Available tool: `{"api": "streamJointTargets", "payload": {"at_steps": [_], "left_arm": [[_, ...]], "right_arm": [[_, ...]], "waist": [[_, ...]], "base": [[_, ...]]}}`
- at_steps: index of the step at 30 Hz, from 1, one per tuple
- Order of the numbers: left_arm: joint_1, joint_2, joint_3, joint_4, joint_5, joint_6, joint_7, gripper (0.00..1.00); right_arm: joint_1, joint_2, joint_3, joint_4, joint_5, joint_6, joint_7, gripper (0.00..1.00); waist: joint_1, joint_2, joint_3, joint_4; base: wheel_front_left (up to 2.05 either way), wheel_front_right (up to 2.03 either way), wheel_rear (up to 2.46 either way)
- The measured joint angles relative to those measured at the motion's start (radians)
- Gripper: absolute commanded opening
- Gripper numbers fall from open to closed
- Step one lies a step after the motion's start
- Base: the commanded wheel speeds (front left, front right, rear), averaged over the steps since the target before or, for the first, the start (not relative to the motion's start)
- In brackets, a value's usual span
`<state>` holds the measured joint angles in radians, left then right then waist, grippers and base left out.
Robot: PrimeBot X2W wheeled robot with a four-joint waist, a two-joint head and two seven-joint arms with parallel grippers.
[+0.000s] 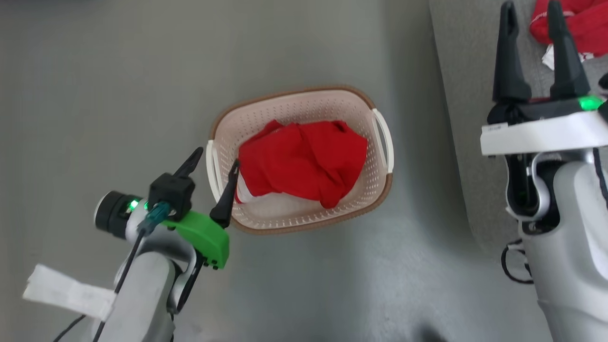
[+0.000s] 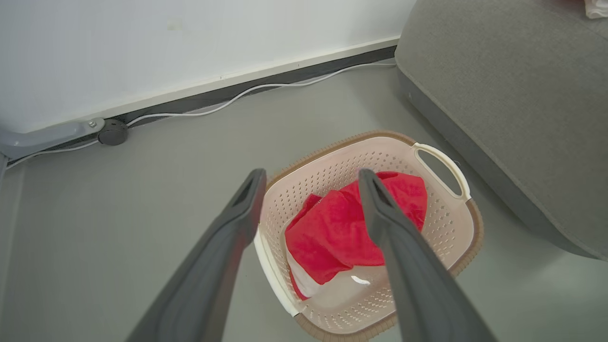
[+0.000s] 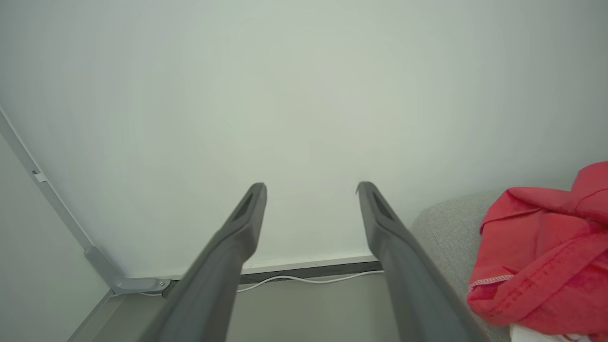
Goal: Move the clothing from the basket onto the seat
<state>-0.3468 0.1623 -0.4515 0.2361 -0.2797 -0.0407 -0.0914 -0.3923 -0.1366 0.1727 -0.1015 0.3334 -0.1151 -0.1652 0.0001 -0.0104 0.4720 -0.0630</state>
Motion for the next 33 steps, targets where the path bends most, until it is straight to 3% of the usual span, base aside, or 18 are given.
{"api": "streamJointTargets", "payload": {"at_steps": [20, 33], "left_arm": [[-0.268, -0.043, -0.123, 0.194, 0.135, -0.04, 0.051, 1.0], [-0.376, -0.033, -0.194, 0.329, 0.203, -0.065, 0.064, 1.0]], "right_arm": [[-0.202, 0.01, -0.002, -0.058, 0.0, 0.003, -0.001, 1.0], [-0.29, 0.04, 0.015, -0.052, 0.002, 0.018, -0.046, 1.0]], "waist": [[0.0001, 0.0, 0.271, -0.067], [0.0, 0.0, 0.431, -0.124]], "base": [[0.0, 0.0, 0.0], [0.0, 0.0, 0.0]]}}
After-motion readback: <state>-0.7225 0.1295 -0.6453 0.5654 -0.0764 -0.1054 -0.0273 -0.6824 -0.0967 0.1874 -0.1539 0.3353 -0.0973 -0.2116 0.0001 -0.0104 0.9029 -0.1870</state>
